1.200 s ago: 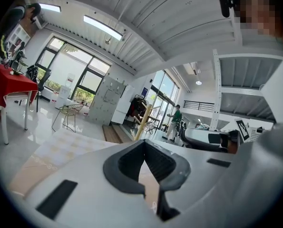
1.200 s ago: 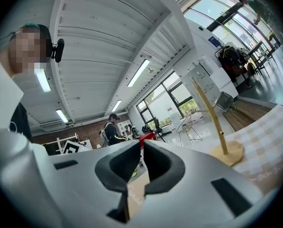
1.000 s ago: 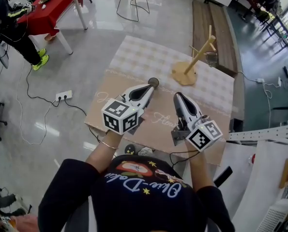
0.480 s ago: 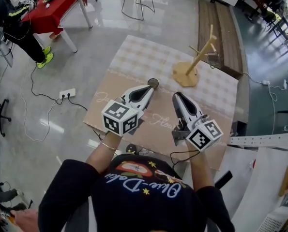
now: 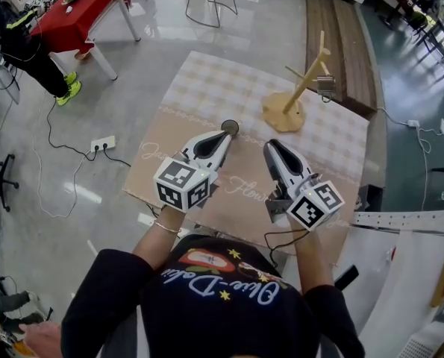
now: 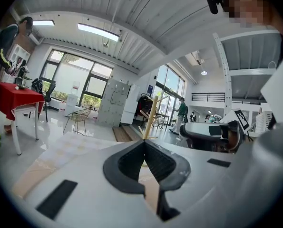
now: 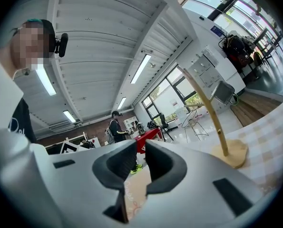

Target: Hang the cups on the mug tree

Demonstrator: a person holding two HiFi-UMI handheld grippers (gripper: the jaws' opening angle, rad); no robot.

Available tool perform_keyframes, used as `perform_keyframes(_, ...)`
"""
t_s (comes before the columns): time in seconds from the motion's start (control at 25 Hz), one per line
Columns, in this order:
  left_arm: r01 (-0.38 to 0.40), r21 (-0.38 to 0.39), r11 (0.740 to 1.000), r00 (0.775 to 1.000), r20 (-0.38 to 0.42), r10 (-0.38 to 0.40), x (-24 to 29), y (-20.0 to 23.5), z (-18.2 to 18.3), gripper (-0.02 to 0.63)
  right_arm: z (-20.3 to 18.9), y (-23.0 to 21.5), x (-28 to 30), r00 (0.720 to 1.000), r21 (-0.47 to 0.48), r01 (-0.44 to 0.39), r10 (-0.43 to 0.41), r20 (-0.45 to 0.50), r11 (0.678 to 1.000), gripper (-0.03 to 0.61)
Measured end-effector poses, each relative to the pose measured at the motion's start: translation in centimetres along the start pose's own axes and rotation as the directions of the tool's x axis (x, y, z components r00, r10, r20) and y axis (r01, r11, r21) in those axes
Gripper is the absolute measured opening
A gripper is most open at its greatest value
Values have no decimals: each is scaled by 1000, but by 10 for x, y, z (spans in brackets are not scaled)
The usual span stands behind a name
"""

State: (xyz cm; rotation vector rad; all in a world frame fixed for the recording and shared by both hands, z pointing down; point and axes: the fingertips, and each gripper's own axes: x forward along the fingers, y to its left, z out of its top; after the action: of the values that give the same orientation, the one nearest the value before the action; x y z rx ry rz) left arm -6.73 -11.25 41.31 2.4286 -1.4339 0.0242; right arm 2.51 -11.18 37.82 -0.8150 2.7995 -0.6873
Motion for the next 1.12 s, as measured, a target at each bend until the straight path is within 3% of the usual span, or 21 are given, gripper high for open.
perform_keyframes(1.12, -94, 16, 995, 995, -42, 95, 9, 7, -30, 8, -23, -33, 0, 990, -16, -80, 77, -119, 997, 91)
